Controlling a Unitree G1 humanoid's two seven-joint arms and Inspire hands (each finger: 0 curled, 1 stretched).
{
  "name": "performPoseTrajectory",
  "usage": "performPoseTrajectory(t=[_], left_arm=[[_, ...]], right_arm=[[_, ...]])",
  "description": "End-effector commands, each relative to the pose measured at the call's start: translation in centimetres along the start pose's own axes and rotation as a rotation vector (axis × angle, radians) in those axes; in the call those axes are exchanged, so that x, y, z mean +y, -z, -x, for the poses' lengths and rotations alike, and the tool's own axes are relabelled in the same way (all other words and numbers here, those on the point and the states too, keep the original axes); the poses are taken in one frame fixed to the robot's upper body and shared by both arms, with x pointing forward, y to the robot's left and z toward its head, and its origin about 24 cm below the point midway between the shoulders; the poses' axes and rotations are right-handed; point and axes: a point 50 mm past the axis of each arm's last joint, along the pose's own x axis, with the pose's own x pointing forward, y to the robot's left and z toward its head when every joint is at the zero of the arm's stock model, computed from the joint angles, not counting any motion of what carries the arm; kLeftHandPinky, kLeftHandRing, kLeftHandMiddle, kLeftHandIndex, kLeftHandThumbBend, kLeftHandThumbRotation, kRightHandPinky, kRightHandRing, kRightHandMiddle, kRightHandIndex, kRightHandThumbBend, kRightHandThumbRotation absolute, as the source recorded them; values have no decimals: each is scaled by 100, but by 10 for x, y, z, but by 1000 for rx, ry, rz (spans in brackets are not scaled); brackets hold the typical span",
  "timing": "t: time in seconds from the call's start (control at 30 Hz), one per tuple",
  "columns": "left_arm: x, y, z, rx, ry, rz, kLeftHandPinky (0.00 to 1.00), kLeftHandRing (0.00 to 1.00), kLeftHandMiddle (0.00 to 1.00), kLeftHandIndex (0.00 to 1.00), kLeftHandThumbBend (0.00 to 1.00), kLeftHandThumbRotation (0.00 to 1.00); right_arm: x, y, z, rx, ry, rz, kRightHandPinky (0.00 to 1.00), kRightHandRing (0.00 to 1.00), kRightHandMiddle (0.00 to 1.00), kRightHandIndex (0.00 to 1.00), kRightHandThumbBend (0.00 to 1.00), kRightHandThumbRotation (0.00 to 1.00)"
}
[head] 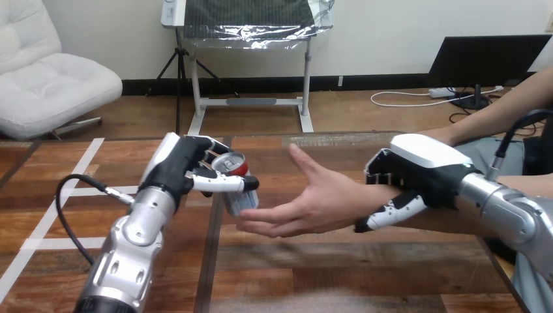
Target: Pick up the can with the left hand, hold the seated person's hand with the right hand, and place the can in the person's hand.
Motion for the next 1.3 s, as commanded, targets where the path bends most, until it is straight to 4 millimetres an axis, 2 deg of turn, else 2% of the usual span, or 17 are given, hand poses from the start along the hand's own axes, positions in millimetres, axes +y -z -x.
performPoseTrajectory(t=[0.0,0.47,1.27], left_arm=[[9,-55,-17,-189,-42,0,35,42,47,51,67,0],[-5,-59,-25,-188,-18,2,34,40,46,51,69,0],[-24,-79,-28,-266,38,11,33,39,45,51,67,0]], right_arm=[[3,-16,-9,-57,46,-89,26,32,38,38,78,40],[2,-24,-12,-74,60,-102,26,32,38,40,80,38],[3,-29,-14,-79,67,-123,25,31,37,38,82,36]])
